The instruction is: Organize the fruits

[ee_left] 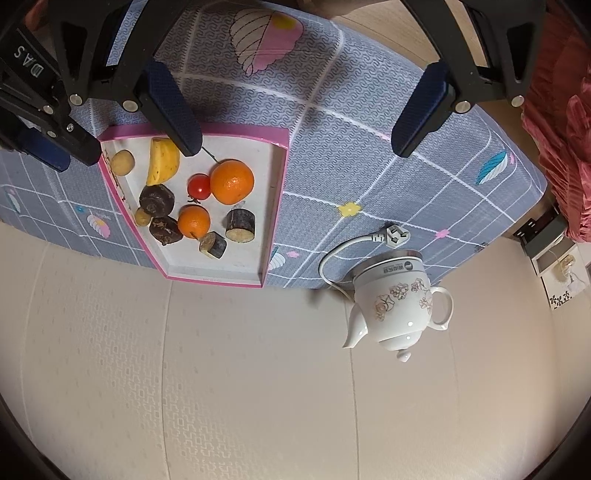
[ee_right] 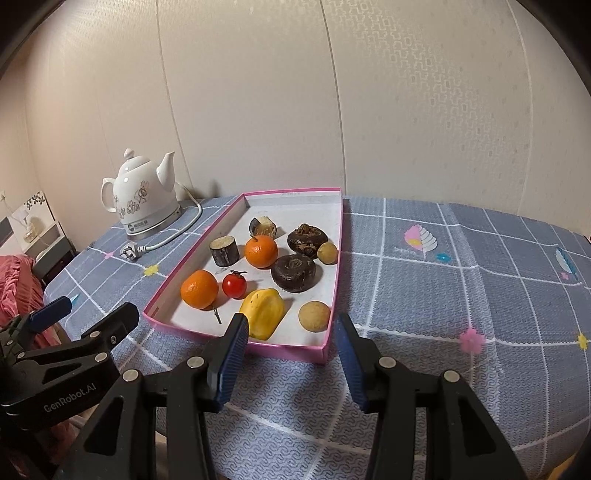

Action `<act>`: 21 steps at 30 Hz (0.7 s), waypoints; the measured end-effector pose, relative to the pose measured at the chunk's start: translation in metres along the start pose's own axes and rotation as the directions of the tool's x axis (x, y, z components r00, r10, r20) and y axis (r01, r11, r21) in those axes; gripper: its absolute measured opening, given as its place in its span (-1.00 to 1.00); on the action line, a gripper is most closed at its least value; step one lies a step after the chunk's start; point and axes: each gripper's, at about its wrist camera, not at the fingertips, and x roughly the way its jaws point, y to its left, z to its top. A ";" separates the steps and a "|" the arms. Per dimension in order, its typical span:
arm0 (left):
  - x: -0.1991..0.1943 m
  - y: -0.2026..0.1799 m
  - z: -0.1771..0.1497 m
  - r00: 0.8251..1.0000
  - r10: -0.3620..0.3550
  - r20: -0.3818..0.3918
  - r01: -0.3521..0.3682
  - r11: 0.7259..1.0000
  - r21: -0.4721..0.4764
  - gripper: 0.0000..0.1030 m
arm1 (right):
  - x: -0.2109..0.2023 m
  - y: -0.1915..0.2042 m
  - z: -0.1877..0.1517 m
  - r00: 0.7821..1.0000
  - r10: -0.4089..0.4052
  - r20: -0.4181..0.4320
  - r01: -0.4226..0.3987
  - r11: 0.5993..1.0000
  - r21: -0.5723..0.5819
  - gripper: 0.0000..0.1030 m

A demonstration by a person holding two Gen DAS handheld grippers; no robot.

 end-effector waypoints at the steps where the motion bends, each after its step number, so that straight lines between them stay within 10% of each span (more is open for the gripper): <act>1: 0.000 0.000 0.000 1.000 0.001 0.001 -0.001 1.000 0.001 1.00 | 0.000 0.000 0.000 1.000 0.001 0.002 -0.001 1.000 0.001 -0.05; 21: 0.001 0.001 0.000 1.000 -0.004 -0.005 0.004 1.000 -0.011 1.00 | -0.001 0.000 0.000 1.000 -0.001 0.003 0.001 1.000 0.003 -0.05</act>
